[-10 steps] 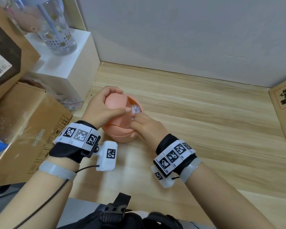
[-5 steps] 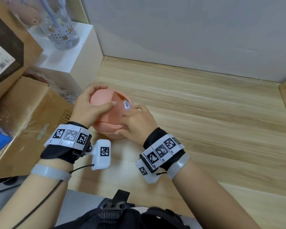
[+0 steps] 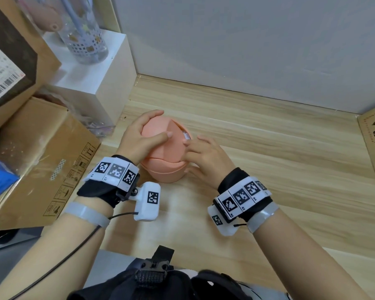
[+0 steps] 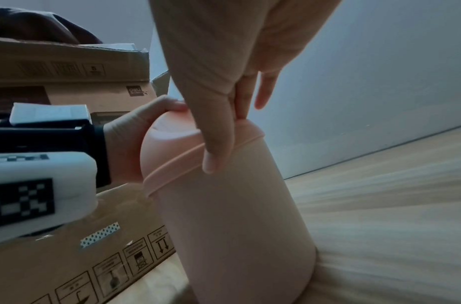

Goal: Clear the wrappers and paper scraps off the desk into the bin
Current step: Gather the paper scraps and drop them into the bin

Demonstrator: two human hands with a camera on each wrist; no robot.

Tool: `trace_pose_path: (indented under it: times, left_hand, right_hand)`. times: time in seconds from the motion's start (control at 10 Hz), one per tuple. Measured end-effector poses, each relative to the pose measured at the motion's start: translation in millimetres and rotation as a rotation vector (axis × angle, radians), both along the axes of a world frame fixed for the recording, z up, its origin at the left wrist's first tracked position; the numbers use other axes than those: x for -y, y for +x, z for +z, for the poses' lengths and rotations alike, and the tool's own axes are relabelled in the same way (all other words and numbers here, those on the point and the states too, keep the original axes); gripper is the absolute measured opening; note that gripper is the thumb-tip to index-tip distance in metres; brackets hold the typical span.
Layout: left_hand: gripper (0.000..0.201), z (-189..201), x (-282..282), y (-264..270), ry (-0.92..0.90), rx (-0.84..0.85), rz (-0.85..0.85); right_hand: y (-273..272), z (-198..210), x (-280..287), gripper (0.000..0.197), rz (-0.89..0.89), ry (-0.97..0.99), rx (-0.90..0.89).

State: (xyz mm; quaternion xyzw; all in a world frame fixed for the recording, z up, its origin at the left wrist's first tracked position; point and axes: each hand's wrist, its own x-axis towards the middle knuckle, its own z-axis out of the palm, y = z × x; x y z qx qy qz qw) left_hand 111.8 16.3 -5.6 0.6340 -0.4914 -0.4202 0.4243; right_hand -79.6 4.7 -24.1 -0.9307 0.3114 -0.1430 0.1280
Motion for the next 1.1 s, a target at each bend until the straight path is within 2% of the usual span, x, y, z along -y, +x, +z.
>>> trace_pose_path:
  times: [0.2, 0.3, 0.4, 0.5, 0.6, 0.7, 0.9, 1.0, 1.1]
  left_hand:
    - [0.056, -2.8, -1.8, -7.9, -0.008, -0.033, -0.01]
    - [0.063, -6.0, -3.9, -14.4, 0.0, -0.046, -0.044]
    - [0.064, -7.7, -4.7, -24.1, 0.001, -0.049, -0.074]
    - [0.065, -8.3, -3.9, -28.4, 0.007, -0.052, -0.094]
    - [0.068, -7.5, -3.4, -28.9, 0.015, -0.06, -0.099]
    - [0.071, -4.8, -2.6, -28.1, 0.023, -0.043, -0.112]
    - [0.073, -2.0, -2.8, -27.0, 0.029, 0.0, -0.102]
    - [0.073, -2.8, -2.4, -25.2, 0.038, -0.004, -0.09]
    - [0.075, -2.7, -4.7, -27.9, 0.071, -0.002, -0.053]
  right_hand:
    - [-9.5, -2.3, -3.5, 0.021, 0.018, -0.074, 0.0]
    - [-20.1, -8.3, -8.5, 0.013, 0.019, -0.134, 0.031]
    - [-32.2, -7.7, -17.1, 0.024, -0.016, -0.146, 0.039]
    - [-34.6, 4.7, -19.0, 0.053, -0.105, -0.12, 0.009]
    - [-29.6, 11.4, -19.9, 0.076, -0.163, -0.088, -0.109]
    - [-25.0, 12.3, -19.4, 0.086, -0.188, -0.008, -0.165]
    - [-25.0, 16.0, -16.3, 0.062, -0.216, 0.272, 0.144]
    - [-23.6, 11.0, -17.2, 0.063, -0.256, 0.264, 0.286]
    - [-28.9, 9.8, -13.3, 0.068, -0.341, 0.36, 0.421]
